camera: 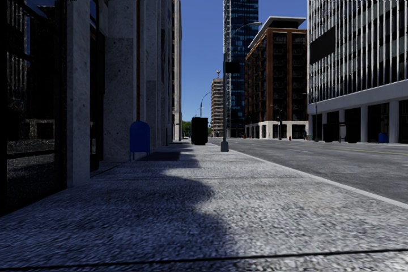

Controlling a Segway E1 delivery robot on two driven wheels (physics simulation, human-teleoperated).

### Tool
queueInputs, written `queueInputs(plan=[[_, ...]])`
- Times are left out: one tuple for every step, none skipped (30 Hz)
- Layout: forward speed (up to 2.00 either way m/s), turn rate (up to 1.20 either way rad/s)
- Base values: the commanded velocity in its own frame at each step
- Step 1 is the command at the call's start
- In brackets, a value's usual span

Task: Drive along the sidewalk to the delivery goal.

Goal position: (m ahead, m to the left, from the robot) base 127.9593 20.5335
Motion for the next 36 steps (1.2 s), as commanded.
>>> queueInputs(plan=[[1.6,0.0],[1.6,0.0],[1.6,0.0],[1.6,0.0],[1.6,0.0],[1.6,0.0],[1.6,0.0],[1.6,0.0],[1.6,0.0],[1.6,0.0],[1.6,0.0],[1.6,0.0],[1.6,0.0],[1.6,0.0],[1.6,0.0],[1.6,0.0],[1.6,0.0],[1.6,0.0],[1.6,0.0],[1.6,0.0],[1.6,0.0],[1.6,0.0],[1.6,0.0],[1.6,0.0],[1.6,0.0],[1.6,0.0],[1.6,0.0],[1.6,0.0],[1.6,0.0],[1.6,0.0],[1.6,0.09],[1.6,0.21],[1.6,0.3],[1.6,0.35],[1.6,0.35],[1.6,0.42]])
